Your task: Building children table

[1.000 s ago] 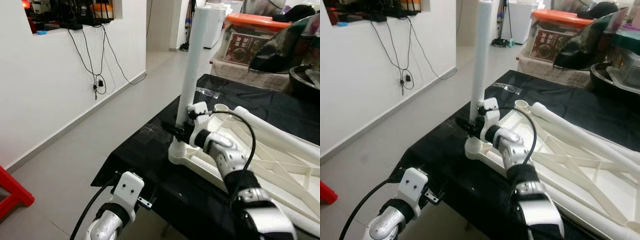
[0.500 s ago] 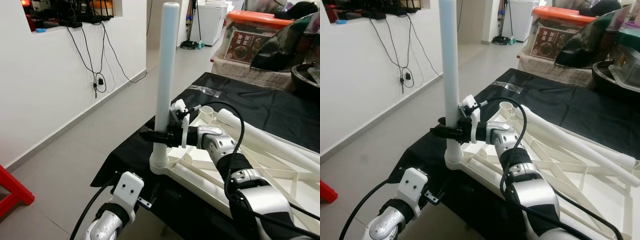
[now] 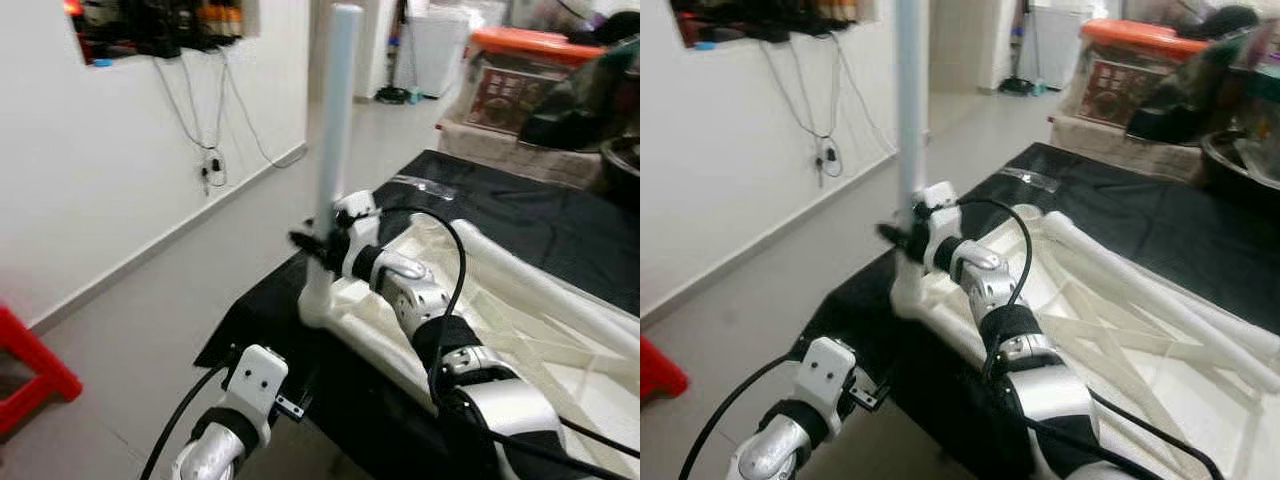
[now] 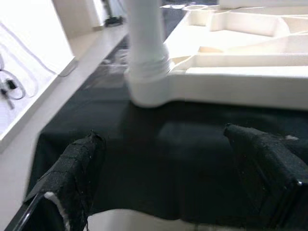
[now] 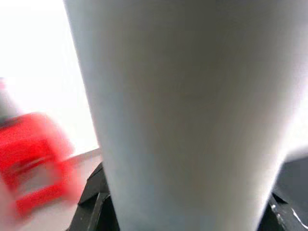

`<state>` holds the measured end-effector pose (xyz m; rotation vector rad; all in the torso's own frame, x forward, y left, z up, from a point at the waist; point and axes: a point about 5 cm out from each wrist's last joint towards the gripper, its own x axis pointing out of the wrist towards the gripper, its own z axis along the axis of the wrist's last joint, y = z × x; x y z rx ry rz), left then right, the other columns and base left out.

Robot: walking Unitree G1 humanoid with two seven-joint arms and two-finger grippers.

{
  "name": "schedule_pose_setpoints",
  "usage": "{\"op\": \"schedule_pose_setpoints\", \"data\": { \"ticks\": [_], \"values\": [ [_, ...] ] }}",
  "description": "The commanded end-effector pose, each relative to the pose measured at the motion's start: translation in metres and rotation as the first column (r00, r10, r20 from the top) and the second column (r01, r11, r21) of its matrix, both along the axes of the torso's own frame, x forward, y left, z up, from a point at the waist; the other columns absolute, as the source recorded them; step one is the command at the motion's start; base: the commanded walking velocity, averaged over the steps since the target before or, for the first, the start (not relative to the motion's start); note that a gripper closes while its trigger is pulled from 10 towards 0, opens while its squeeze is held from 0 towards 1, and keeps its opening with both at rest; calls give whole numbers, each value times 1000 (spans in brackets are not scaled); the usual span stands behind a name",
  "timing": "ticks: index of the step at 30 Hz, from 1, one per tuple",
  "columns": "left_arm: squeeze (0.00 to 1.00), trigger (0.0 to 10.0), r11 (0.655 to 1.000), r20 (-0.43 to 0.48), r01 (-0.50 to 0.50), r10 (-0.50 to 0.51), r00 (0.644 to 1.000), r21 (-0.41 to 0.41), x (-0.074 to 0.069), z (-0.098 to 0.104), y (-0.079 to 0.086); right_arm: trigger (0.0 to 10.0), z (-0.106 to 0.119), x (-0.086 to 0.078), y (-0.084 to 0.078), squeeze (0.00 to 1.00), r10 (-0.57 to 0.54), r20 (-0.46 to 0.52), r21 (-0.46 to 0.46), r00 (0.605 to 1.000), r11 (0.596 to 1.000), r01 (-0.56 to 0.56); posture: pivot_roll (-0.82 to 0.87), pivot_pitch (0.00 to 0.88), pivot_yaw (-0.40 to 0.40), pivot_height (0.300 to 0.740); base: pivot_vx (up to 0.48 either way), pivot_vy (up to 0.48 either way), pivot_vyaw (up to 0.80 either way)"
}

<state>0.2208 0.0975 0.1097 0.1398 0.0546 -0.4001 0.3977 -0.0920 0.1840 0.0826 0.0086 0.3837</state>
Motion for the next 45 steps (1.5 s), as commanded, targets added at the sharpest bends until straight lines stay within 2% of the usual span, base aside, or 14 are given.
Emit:
{"op": "schedule_pose_setpoints", "data": {
  "ticks": [1, 11, 15, 16, 19, 20, 21, 25, 26, 31, 33, 36, 42, 45],
  "values": [
    [0, 10000, 1000, -15, 3, -3, 1000, -8, -1, -2, 0, 0, -16, -1, -27, 0, -206, -69, 12, 976, 978, 207, 110, 0, -70, 740, 0, 0, 0],
    [0, 10000, 1000, -16, 9, -9, 1000, 5, -1, -4, 0, 0, -26, -31, -17, 0, -636, -181, 140, 750, 739, 659, 155, 0, -76, 740, 0, 0, 0],
    [0, 10000, 1000, -16, 6, -6, 1000, 4, -1, -4, 0, 0, -26, -33, -6, 0, -649, -192, 131, 736, 726, 675, 151, 0, -76, 740, 0, 0, 0],
    [0, 10000, 1000, -16, 6, -5, 1000, 3, -1, -4, 0, 10000, -25, -34, -3, 0, -651, -188, 126, 735, 726, 676, 152, 0, -77, 740, 0, 0, 0],
    [0, 10000, 1000, -16, 6, -6, 1000, 1, -1, -4, 0, 10000, -23, -35, 0, 0, -631, -173, 141, 756, 744, 653, 150, 0, -77, 740, 0, 0, 0],
    [0, 10000, 1000, -17, 7, -7, 1000, 0, -1, -4, 0, 10000, -20, -35, 2, 918, -590, -135, 167, 796, 778, 606, 149, 0, -78, 740, 0, 0, 0],
    [0, 10000, 1000, -18, 7, -7, 1000, -1, -1, -4, 0, 10000, -17, -36, 3, 1000, -548, -97, 188, 831, 810, 556, 149, 0, -77, 740, 0, 0, 0],
    [0, 10000, 1000, -18, 8, -8, 1000, -2, -1, -4, 0, 10000, -15, -37, 5, 1000, -488, -61, 209, 871, 847, 489, 149, 0, -78, 740, 0, 0, 0],
    [0, 10000, 1000, -18, 7, -8, 1000, -3, -1, -4, 0, 10000, -15, -37, 6, 0, -429, -50, 225, 902, 875, 429, 150, 0, -80, 740, 0, 0, 0],
    [0, 10000, 1000, -17, 6, -6, 1000, -4, 0, -4, -1, 10000, -12, -35, 9, 0, -258, -24, 291, 966, 923, 254, 150, 0, -80, 740, 0, 0, 0],
    [0, 10000, 1000, -16, 6, -6, 1000, -4, 0, -3, 0, 10000, -7, -30, 8, 0, 72, 11, 324, 997, 943, -71, 149, 0, -77, 740, 0, 0, 0],
    [0, 10000, 1000, -16, 7, -7, 1000, -4, 1, -3, 0, 10000, -5, -29, 6, 0, 198, 25, 336, 980, 922, -195, 149, 0, -77, 740, 0, 0, 0],
    [0, 10000, 1000, -14, 9, -9, 1000, -1, 1, -3, -1, 10000, -2, -27, 6, 0, 604, -3, 195, 797, 782, -592, 160, 0, -83, 740, 0, 0, 0],
    [0, 10000, 1000, -12, 5, -5, 1000, 0, 1, -3, -1, 10000, 0, -32, 13, 0, 774, -34, 122, 632, 631, -766, 173, 0, -88, 740, 0, 0, 0]
  ]
}}
